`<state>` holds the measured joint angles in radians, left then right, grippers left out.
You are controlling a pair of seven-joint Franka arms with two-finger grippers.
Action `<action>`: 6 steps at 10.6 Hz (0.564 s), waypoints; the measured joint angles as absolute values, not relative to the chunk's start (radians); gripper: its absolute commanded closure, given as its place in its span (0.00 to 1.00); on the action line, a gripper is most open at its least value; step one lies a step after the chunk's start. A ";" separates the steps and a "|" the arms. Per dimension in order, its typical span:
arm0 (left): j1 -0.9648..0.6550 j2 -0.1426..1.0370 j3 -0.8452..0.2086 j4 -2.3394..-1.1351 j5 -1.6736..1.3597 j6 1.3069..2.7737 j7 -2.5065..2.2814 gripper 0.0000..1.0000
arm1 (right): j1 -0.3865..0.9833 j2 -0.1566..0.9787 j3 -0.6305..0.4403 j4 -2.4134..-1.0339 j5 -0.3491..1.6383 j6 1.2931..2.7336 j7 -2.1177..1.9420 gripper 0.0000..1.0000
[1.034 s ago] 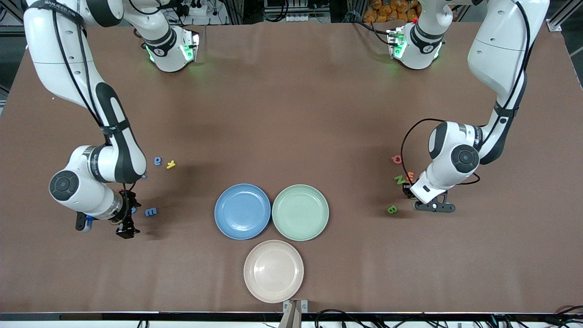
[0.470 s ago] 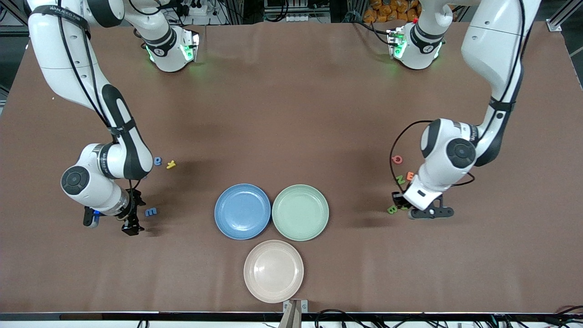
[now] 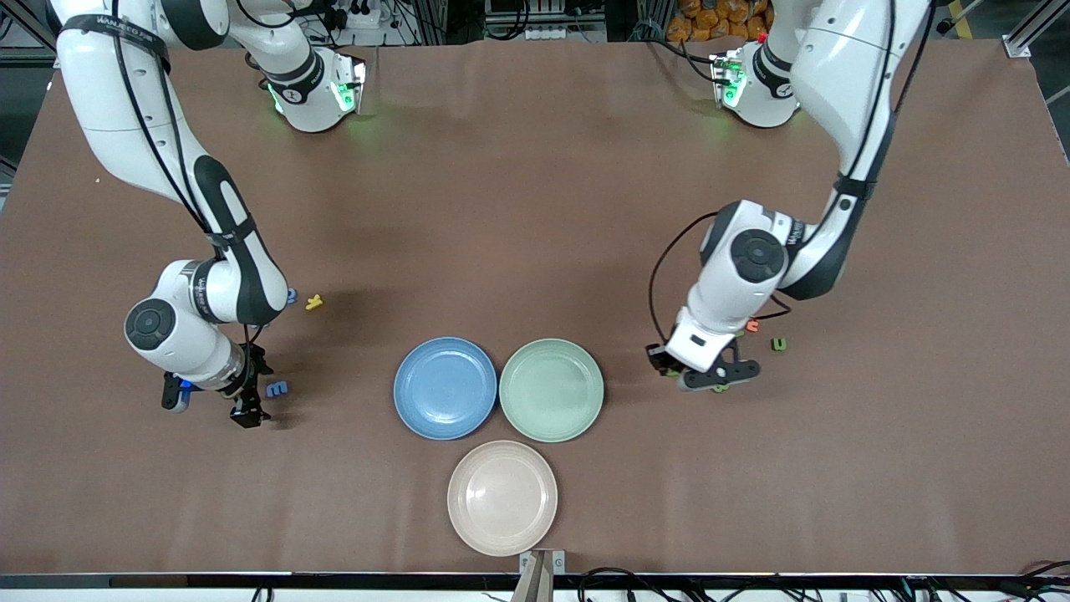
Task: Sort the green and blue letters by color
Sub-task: 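Carry the green p onto the green plate with the left gripper and release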
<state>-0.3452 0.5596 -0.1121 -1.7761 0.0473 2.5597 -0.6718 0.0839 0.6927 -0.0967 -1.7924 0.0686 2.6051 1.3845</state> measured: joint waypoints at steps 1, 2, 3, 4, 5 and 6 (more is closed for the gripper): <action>-0.379 0.577 -0.113 -1.755 0.038 2.560 -0.716 1.00 | 0.086 0.693 -0.096 -1.801 0.069 2.613 1.385 0.00; -0.411 0.595 -0.113 -1.739 0.008 2.560 -0.738 1.00 | 0.087 0.693 -0.096 -1.802 0.069 2.615 1.385 0.00; -0.440 0.614 -0.113 -1.724 -0.027 2.572 -0.745 1.00 | 0.087 0.693 -0.096 -1.802 0.069 2.616 1.385 0.00; -0.464 0.639 -0.112 -1.703 -0.049 2.596 -0.769 1.00 | 0.088 0.693 -0.096 -1.802 0.069 2.616 1.385 0.00; -0.479 0.665 -0.112 -1.675 -0.054 2.613 -0.801 1.00 | 0.089 0.693 -0.095 -1.802 0.069 2.615 1.385 0.00; -0.487 0.692 -0.112 -1.639 -0.055 2.623 -0.838 0.65 | 0.093 0.693 -0.095 -1.802 0.069 2.615 1.385 0.06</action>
<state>-0.4873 0.6922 -0.1118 -1.6385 -0.0549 2.6233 -0.8382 0.0929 0.6926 -0.0949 -1.8025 0.0686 2.6152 1.3848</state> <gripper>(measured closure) 0.722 0.000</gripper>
